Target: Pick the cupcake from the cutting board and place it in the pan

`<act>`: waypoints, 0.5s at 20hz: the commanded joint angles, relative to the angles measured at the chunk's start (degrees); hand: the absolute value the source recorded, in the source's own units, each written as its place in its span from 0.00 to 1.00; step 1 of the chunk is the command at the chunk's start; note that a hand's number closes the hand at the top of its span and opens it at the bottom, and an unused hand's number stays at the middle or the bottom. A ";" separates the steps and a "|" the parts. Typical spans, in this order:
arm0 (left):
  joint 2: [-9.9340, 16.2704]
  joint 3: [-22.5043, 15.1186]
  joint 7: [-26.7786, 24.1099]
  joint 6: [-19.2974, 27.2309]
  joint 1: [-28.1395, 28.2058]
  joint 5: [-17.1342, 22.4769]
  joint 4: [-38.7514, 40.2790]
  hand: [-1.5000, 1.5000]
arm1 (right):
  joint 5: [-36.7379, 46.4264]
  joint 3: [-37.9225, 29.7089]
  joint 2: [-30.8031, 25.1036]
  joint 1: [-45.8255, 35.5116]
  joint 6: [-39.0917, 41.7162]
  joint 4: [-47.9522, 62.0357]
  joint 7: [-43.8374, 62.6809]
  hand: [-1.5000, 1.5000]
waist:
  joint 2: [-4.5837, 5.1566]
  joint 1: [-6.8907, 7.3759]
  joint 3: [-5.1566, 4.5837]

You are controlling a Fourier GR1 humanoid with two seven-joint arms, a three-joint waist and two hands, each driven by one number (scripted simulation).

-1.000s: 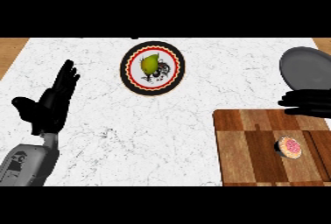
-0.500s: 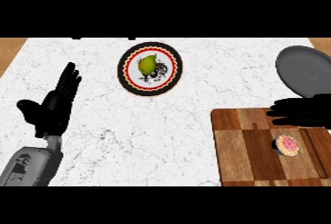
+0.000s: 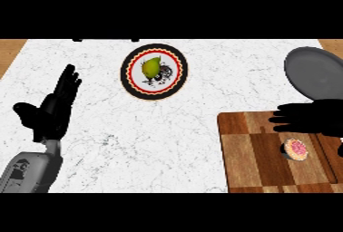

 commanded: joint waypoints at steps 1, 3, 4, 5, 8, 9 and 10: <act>-0.13 0.40 1.31 0.10 -0.73 -1.54 -0.56 0.50 | 6.92 0.16 5.46 -0.66 -0.30 5.12 -2.60 0.00 | 0.07 0.22 0.02; 0.38 0.23 2.55 -0.98 4.43 -0.81 -6.73 0.50 | 6.15 -1.66 2.16 0.79 2.29 1.42 -3.05 0.00 | -0.14 0.06 0.01; -1.43 0.91 -0.44 -0.47 -3.11 -2.16 4.81 0.50 | 6.99 -0.84 4.28 -1.37 2.75 4.86 -4.31 0.00 | 0.16 -0.27 0.00; 0.33 2.03 1.59 -1.97 1.15 -0.31 -1.97 0.50 | 6.51 -1.50 5.58 0.42 3.18 2.26 -2.42 0.00 | -0.05 -0.04 0.00; -0.41 3.61 -0.70 -3.38 -2.19 -0.01 3.74 0.50 | 8.72 -1.38 6.92 1.94 2.88 0.32 0.08 0.00 | 0.01 -0.36 -0.01; -2.38 1.77 -0.41 -0.87 0.53 -2.20 0.48 0.50 | 9.22 -2.75 5.97 3.17 3.06 -0.69 -0.62 0.00 | -0.08 -0.32 0.00; -3.80 -1.06 4.13 1.65 -0.25 -4.06 -3.67 0.50 | 10.72 -2.12 7.09 1.83 1.54 2.79 -2.03 0.00 | -0.06 0.00 0.03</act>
